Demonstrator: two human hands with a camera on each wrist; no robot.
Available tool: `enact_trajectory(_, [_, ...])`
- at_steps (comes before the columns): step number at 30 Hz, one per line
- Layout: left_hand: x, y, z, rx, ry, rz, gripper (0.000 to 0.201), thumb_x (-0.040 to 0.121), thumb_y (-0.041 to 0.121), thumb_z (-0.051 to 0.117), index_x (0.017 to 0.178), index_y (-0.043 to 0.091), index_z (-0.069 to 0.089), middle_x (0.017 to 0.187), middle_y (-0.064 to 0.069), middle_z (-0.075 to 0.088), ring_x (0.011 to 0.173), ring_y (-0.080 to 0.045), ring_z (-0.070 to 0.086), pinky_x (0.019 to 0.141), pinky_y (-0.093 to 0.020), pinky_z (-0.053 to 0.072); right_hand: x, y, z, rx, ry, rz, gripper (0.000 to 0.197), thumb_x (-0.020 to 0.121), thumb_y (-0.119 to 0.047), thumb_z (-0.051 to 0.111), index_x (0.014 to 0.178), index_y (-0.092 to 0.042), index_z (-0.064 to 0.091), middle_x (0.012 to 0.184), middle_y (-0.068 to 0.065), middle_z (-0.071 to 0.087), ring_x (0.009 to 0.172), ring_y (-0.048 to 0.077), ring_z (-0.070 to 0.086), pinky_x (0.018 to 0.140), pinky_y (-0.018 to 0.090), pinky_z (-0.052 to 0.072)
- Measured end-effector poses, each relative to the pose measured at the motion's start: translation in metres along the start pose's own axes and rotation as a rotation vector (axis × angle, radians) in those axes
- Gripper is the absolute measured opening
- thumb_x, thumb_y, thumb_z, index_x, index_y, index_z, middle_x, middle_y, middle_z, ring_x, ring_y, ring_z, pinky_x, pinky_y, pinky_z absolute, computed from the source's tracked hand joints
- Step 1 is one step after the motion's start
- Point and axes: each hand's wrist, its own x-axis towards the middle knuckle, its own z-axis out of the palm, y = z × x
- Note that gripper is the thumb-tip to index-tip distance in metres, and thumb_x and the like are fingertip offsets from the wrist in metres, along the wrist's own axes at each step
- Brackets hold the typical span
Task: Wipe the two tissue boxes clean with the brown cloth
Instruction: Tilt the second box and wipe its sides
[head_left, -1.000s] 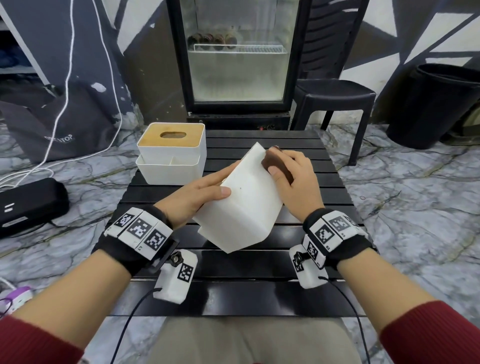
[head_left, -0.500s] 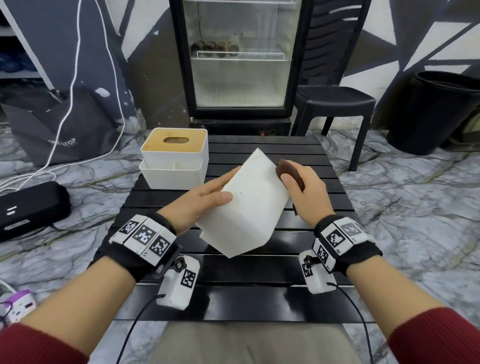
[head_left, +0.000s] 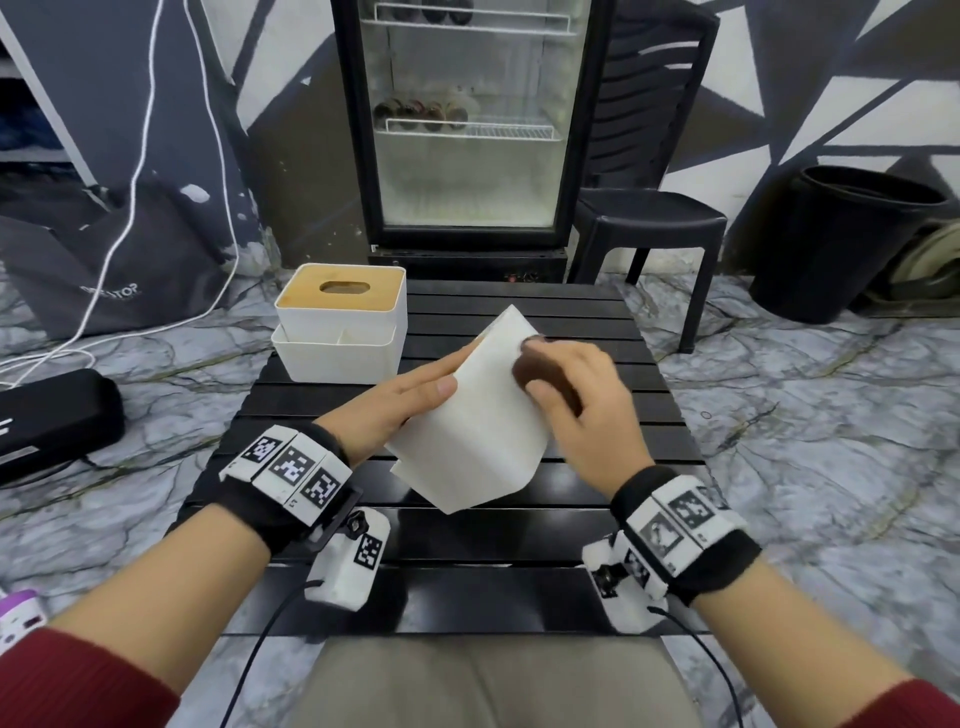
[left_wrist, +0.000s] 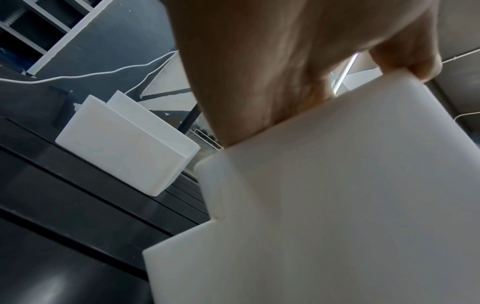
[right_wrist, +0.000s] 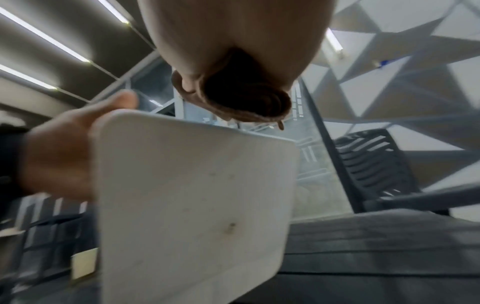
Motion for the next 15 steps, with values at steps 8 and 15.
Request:
enact_trajectory(8, [-0.002, 0.003, 0.007, 0.019, 0.042, 0.013, 0.051, 0.091, 0.047, 0.044, 0.141, 0.040, 0.036, 0.143, 0.014, 0.046, 0.133, -0.007, 0.041, 0.114, -0.038, 0.027, -0.019, -0.032, 0.025, -0.109, -0.030, -0.179, 0.038, 0.087, -0.024, 0.055, 0.122, -0.010, 0.056, 0.120, 0.011, 0.054, 0.110, 0.025, 0.047, 0.098, 0.031, 0.034])
enact_trajectory(15, [0.000, 0.006, 0.008, 0.035, -0.013, 0.005, 0.055, 0.090, 0.054, 0.045, 0.142, 0.042, 0.033, 0.143, 0.008, 0.048, 0.132, -0.013, 0.044, 0.113, -0.044, 0.027, -0.012, -0.021, 0.029, -0.076, 0.000, -0.141, 0.041, 0.088, -0.031, 0.046, 0.126, -0.016, 0.054, 0.122, 0.006, 0.051, 0.110, 0.017, 0.041, 0.098, 0.028, 0.030])
